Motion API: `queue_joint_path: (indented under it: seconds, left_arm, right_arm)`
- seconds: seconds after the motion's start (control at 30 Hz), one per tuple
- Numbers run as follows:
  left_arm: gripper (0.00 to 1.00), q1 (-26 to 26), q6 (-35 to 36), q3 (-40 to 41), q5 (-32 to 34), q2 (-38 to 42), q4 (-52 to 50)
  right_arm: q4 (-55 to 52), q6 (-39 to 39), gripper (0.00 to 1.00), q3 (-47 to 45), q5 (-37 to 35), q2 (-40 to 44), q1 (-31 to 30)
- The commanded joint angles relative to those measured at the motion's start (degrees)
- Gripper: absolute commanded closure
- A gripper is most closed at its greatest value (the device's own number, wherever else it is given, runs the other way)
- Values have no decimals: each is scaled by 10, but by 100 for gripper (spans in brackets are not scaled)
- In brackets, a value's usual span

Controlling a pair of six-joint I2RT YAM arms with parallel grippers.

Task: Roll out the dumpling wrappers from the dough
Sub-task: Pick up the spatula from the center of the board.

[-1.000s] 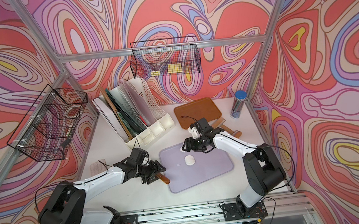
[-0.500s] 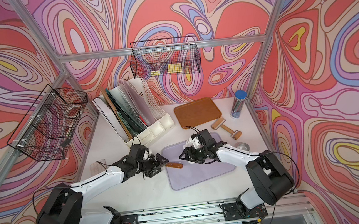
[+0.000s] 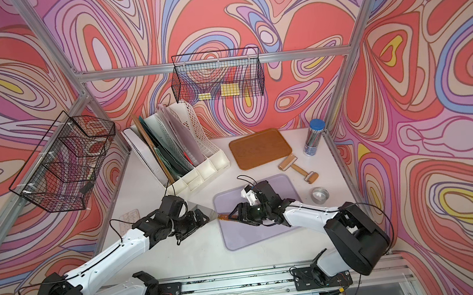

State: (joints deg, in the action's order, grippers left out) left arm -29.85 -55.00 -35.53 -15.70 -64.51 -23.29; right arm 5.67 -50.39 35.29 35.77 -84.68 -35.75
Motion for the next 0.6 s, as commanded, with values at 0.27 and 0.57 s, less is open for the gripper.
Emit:
queue_joint_path:
  seconds: [0.27, 0.57]
  left_arm:
    - [14, 3, 10, 9, 18, 19, -7]
    - [14, 3, 14, 4, 10, 18, -5]
  right_arm:
    - [156, -56, 47, 7, 18, -83, -15]
    - [179, -41, 84, 40, 30, -120, -14]
